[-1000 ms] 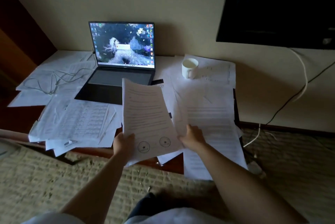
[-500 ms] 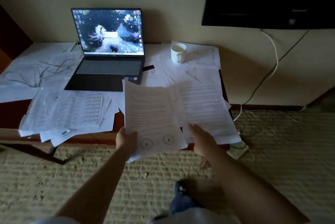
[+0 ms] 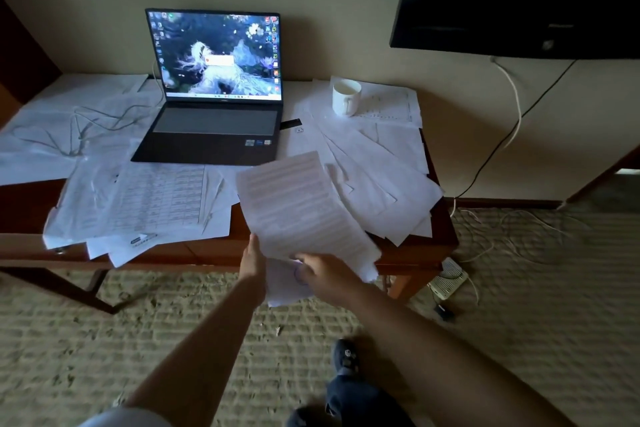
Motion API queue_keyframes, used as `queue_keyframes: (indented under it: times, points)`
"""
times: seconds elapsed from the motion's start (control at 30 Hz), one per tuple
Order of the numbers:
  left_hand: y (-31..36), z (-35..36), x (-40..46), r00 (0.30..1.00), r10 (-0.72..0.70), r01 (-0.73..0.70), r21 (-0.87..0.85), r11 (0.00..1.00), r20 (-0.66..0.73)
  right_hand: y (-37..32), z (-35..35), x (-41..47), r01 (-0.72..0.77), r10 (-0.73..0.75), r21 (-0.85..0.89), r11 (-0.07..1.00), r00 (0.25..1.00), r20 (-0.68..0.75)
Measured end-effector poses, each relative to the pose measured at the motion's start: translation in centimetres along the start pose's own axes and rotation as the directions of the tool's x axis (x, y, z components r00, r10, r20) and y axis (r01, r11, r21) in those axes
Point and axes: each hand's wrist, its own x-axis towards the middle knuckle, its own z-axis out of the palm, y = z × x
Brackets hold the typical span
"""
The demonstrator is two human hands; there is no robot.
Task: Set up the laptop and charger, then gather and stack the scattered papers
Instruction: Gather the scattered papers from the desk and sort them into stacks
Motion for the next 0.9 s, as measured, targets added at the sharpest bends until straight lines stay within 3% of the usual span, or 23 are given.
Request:
queue_keyframes:
  times: [0.07, 0.13, 0.23, 0.33, 0.43, 0.5, 0.57, 0.67, 0.9]
  points:
    - [-0.1, -0.2, 0.4, 0.997, -0.046, 0.049, -0.037, 0.998, 0.068, -0.3, 0.8, 0.0, -0.124, 0.109, 0.182, 0.975, 0.990, 0.092]
    - [-0.3, -0.3, 0.6, 0.995, 0.006, -0.014, 0.089, 0.996, 0.096, -0.3, 0.9, 0.2, -0.197, 0.189, 0.305, 0.932, 0.980, 0.058]
    - [0.2, 0.2, 0.3, 0.994, 0.083, -0.099, 0.258, 0.961, 0.071, 0.5, -0.1, 1.1, -0.251, 0.285, 0.235, 0.939, 0.950, -0.123]
    - [1.5, 0.2, -0.5, 0.985, 0.158, -0.170, 0.246, 0.954, 0.068, 1.8, -1.9, 2.2, -0.279, 0.299, 0.109, 0.954, 0.897, -0.326]
    - [3.2, -0.3, -1.3, 0.968, 0.222, -0.240, 0.181, 0.954, 0.114, 2.2, -4.5, 3.6, -0.330, 0.392, 0.212, 0.920, 0.782, -0.485]
    - [5.1, 0.3, -1.3, 0.948, 0.288, -0.304, 0.122, 0.945, 0.132, 2.1, -6.5, 4.6, -0.301, 0.506, 0.444, 0.844, 0.722, -0.472]
    - [7.2, 1.3, -1.2, 0.933, 0.352, -0.358, 0.076, 0.931, 0.081, 1.7, -8.2, 5.5, -0.228, 0.530, 0.549, 0.804, 0.695, -0.486]
    - [9.9, 3.0, -0.8, 0.919, 0.395, -0.395, 0.022, 0.918, 0.011, 1.1, -10.0, 7.0, -0.102, 0.475, 0.548, 0.830, 0.643, -0.601]
    - [11.8, 4.2, 0.6, 0.891, 0.454, -0.455, 0.068, 0.888, 0.027, 1.6, -11.8, 10.8, -0.023, 0.401, 0.529, 0.848, 0.680, -0.613]
